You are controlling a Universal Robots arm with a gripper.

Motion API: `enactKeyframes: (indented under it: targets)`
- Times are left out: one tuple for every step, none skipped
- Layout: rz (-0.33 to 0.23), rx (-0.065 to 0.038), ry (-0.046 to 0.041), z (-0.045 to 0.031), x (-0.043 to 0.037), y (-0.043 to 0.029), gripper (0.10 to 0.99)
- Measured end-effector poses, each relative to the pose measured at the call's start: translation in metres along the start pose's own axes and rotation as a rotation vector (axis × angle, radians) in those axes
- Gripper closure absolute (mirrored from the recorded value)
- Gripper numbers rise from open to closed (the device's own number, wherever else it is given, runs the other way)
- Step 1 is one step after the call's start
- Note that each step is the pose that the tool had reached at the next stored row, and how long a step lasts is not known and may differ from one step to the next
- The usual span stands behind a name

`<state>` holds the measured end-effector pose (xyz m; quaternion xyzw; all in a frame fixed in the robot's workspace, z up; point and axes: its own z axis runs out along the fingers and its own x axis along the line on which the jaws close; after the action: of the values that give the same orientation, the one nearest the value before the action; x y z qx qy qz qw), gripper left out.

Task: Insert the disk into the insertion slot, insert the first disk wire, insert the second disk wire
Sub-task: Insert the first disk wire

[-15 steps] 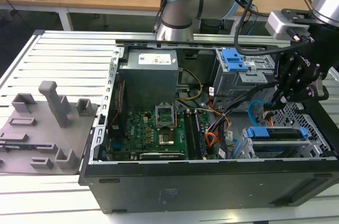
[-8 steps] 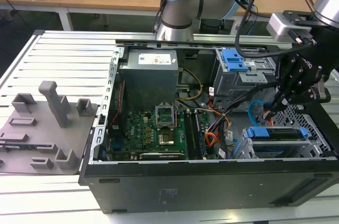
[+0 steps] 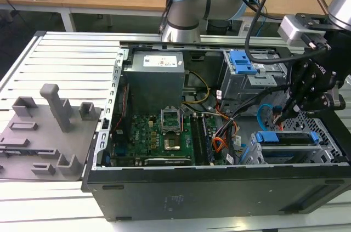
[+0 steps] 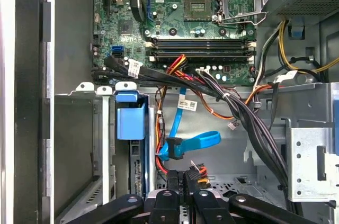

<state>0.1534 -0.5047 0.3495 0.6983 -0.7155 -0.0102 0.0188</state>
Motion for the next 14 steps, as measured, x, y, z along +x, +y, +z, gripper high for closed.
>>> enactKeyframes:
  targets:
    - [0.000,0.000,0.0000,0.0000,0.0017,0.0000,0.918]
    - [0.000,0.000,0.0000,0.0000,0.0027,-0.0001,0.918]
    - [0.000,0.000,0.0000,0.0000,0.0040,-0.0001,0.918]
    - [0.000,0.000,0.0000,0.0001,0.0056,-0.0001,0.918]
    - [0.000,0.000,0.0000,0.0001,0.0067,-0.0002,0.918]
    - [0.000,0.000,-0.0001,0.0001,0.0085,-0.0002,0.918]
    - [0.000,0.000,-0.0001,0.0001,0.0096,-0.0002,0.918]
    - [0.000,0.000,0.0000,0.0001,0.0111,-0.0003,0.918]
    - [0.000,0.000,0.0000,0.0001,0.0123,-0.0003,0.918]
    - [0.000,0.000,0.0000,0.0002,0.0142,-0.0004,0.918]
    - [0.000,0.000,0.0000,0.0002,0.0167,-0.0004,0.918]
    - [0.000,0.000,0.0000,0.0002,0.0186,-0.0005,0.918]
    - [0.000,0.000,0.0000,0.0003,0.0211,-0.0005,0.918]
    - [0.000,0.000,0.0000,0.0003,0.0233,-0.0006,0.918]
